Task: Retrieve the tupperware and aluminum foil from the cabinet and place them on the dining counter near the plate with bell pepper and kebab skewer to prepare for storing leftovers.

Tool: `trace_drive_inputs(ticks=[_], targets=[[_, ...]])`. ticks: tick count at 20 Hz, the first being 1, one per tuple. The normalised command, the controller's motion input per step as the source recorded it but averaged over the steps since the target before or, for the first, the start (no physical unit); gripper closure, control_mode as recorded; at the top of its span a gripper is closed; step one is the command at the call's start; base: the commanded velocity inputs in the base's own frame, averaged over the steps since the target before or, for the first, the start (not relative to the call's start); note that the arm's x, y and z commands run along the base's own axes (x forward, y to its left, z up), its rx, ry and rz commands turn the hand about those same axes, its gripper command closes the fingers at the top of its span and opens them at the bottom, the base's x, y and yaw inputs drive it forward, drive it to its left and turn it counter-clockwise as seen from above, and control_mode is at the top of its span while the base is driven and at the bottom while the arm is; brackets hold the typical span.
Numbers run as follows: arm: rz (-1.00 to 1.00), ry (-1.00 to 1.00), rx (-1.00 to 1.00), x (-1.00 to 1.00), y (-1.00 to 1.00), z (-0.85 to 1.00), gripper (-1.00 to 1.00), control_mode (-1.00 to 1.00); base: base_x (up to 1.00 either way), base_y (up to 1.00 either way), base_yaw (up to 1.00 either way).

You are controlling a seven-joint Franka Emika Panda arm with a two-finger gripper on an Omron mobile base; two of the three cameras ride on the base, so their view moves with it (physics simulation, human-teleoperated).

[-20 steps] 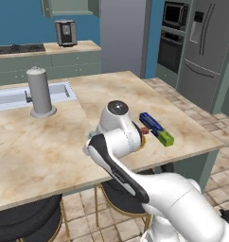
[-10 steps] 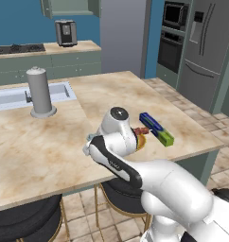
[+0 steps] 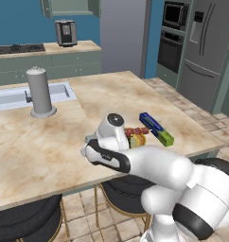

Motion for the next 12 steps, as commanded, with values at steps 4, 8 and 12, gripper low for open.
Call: trace_drive_inputs(ticks=[4, 8, 12], targets=[[0.0, 0.0, 0.0, 0.34, 0.25, -0.32, 1.0, -1.0, 0.0, 0.0, 0.0], [0.0, 0.0, 0.0, 0.32, 0.0, -0.32, 1.0, -1.0, 0.0, 0.0, 0.0], [0.0, 0.0, 0.0, 0.41, 0.0, -0.27, 1.0, -1.0, 0.0, 0.0, 0.0]])
